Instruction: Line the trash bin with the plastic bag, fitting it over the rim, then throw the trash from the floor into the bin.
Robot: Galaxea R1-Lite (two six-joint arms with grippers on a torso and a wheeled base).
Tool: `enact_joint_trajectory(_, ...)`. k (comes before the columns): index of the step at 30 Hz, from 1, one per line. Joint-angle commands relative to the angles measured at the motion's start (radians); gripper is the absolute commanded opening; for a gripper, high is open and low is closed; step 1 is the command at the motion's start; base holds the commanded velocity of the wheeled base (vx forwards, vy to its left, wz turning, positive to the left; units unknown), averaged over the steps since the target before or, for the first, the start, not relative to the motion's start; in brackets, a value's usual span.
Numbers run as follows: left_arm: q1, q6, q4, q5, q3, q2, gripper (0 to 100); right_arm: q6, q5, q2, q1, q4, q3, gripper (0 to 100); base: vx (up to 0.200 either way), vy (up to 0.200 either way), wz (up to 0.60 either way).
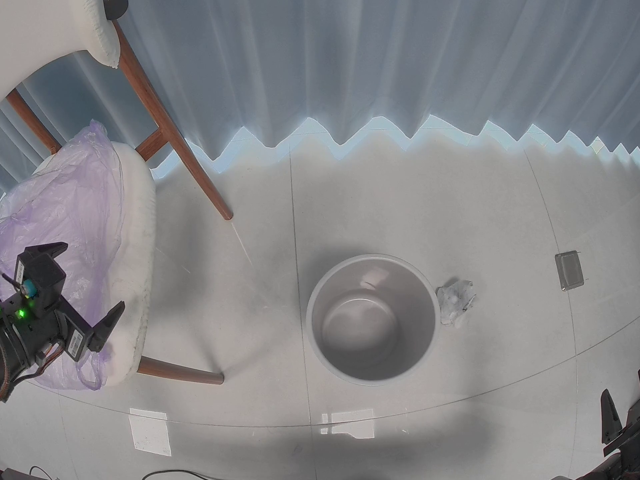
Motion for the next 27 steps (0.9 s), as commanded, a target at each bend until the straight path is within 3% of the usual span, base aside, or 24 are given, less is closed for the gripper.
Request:
enact_joint_trajectory(1, -0.007, 0.006, -0.035, 0.018, -0.019, 0.091, 100, 0.0, 0.0, -0.017, 0.0, 0.0, 0.018, 100, 0.0, 0.0, 0.0)
enact_joint_trajectory(13, 0.013, -0.003, -0.044, 0.07, -0.097, 0.187, 100, 0.0, 0.0, -0.017, 0.0, 0.0, 0.018, 100, 0.0, 0.0, 0.0)
enact_joint_trajectory(24, 0.1, -0.003, -0.047, 0.074, -0.085, 0.187, 100, 0.0, 0.0, -0.017, 0.0, 0.0, 0.018, 100, 0.0, 0.0, 0.0)
enact_joint_trajectory(25, 0.1, -0.005, -0.047, 0.073, -0.085, 0.187, 0, 0.0, 0.0, -0.017, 0.0, 0.0, 0.018, 100, 0.0, 0.0, 0.0)
enact_joint_trajectory(27, 0.1, -0.006, -0.047, 0.071, -0.085, 0.189, 0, 0.0, 0.0, -0.017, 0.0, 0.0, 0.018, 100, 0.0, 0.0, 0.0)
